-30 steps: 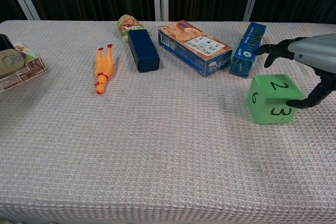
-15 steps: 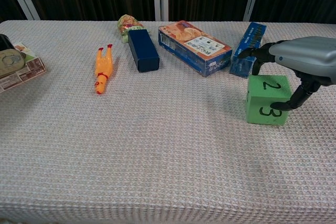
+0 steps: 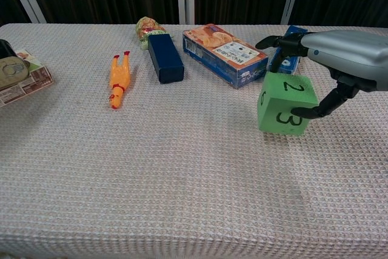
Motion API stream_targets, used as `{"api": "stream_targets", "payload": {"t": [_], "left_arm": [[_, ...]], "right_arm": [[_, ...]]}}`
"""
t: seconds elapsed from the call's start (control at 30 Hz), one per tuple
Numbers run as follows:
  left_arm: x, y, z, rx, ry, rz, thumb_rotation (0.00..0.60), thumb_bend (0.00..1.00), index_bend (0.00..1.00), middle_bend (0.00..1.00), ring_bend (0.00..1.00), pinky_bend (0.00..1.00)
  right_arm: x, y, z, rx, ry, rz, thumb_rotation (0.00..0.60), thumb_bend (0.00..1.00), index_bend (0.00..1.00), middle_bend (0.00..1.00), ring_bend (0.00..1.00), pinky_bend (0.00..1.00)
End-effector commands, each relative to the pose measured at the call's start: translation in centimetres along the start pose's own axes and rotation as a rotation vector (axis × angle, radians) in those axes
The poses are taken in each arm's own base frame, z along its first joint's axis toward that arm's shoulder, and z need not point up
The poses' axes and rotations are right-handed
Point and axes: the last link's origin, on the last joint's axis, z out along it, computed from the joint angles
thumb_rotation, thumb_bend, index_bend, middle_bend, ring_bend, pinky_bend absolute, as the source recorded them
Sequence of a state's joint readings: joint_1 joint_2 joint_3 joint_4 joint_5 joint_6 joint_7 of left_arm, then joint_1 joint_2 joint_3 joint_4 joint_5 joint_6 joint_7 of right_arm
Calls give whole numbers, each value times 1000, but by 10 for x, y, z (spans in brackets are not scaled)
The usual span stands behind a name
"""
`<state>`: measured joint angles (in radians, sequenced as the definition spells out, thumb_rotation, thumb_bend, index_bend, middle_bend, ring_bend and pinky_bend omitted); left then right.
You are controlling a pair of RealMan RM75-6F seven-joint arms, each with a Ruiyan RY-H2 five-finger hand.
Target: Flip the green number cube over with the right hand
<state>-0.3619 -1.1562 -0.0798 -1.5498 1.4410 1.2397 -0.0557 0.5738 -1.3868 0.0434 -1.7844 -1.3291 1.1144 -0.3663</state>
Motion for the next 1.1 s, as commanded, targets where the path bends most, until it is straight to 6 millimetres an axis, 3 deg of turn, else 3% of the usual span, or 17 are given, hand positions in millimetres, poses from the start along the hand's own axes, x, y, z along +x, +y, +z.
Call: {"api": "stream_targets", "payload": {"t": [0.03, 0.17, 0.3, 0.37, 0.93, 1.1], "left_arm": [[-1, 0, 0, -4, 2, 9, 600, 142, 144, 124, 101, 209], [-3, -1, 1, -11, 13, 35, 600, 142, 144, 124, 101, 209], [-3, -3, 1, -8, 18, 40, 600, 142, 144, 124, 101, 209], [-4, -3, 1, -9, 17, 35, 600, 142, 145, 124, 101, 209], [-11, 6, 6, -27, -8, 18, 600, 142, 146, 124, 101, 209], [-12, 8, 6, -28, -10, 18, 600, 142, 146, 124, 101, 209]], "right_arm": [[-29, 11, 0, 142, 104, 97, 600, 329, 0, 483, 0, 0], [-53, 24, -1, 208, 117, 109, 600, 331, 0, 482, 0, 0], [-69, 40, -7, 227, 89, 127, 600, 463, 0, 479, 0, 0], [-71, 47, -11, 220, 91, 134, 600, 477, 0, 477, 0, 0], [-66, 82, -50, 137, 140, 148, 600, 454, 0, 460, 0, 0], [-66, 90, -61, 107, 144, 156, 600, 450, 0, 389, 0, 0]]}}
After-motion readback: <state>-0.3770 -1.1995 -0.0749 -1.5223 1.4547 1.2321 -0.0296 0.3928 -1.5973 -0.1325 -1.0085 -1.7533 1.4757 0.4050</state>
